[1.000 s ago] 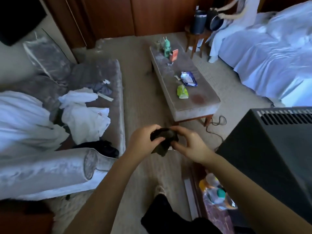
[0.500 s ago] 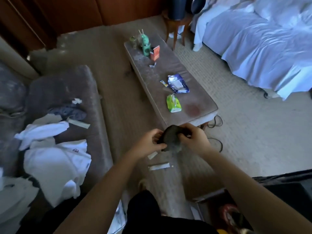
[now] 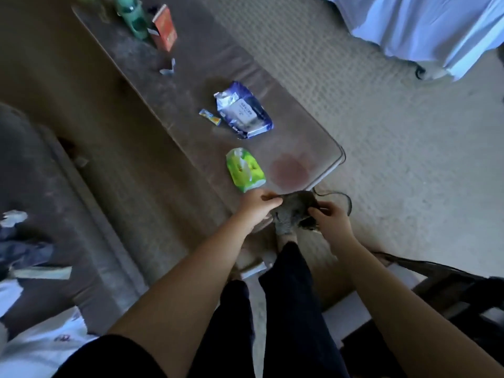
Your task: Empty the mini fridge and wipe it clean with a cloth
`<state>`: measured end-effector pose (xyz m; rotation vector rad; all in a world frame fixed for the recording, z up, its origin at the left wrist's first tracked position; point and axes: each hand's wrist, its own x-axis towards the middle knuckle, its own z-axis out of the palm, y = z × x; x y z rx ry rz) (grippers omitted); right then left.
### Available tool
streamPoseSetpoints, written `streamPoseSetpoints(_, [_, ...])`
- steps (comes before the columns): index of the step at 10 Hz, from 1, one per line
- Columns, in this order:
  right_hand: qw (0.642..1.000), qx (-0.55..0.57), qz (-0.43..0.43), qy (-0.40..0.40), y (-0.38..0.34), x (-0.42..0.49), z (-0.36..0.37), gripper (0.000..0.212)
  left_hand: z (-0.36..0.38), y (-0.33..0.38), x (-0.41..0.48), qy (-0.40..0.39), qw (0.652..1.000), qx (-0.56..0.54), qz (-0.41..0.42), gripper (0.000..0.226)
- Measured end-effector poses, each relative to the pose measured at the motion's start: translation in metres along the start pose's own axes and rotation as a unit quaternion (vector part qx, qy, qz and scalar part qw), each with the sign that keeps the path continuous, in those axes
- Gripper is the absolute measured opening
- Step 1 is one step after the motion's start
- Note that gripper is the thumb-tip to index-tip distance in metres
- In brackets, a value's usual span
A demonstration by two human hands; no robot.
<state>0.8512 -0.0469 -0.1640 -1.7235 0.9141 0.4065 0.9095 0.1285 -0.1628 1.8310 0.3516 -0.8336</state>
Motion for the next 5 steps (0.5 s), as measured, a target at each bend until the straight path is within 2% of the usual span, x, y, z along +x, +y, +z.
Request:
streamPoseSetpoints(1, [0.999, 0.007, 0.036, -0.011, -0.006, 0.086, 0.016, 0.015, 0.012, -0.002, 0.082, 0.022, 0.998, -0.004, -0.051, 0.008])
streamPoseSetpoints(2, [0.998, -0.042, 0.035, -0.024, -0.017, 0.166, 0.026, 0.022, 0.025, -0.006, 0.156, 0.049, 0.992, -0.043, -0.110, 0.014])
streamPoseSetpoints(3, [0.993, -0.110, 0.028, -0.032, -0.019, 0.222, 0.029, 0.027, 0.042, -0.026, 0.219, 0.050, 0.986, -0.051, -0.153, 0.009])
streamPoseSetpoints(4, [0.988, -0.119, 0.076, -0.057, -0.014, 0.260, 0.034, 0.034, 0.043, -0.021, 0.240, 0.068, 0.978, -0.042, -0.194, 0.016])
streamPoseSetpoints(5, [0.976, -0.190, 0.084, -0.070, -0.003, 0.265, 0.039, 0.038, 0.037, -0.018, 0.230, 0.028, 0.979, -0.005, -0.200, 0.012])
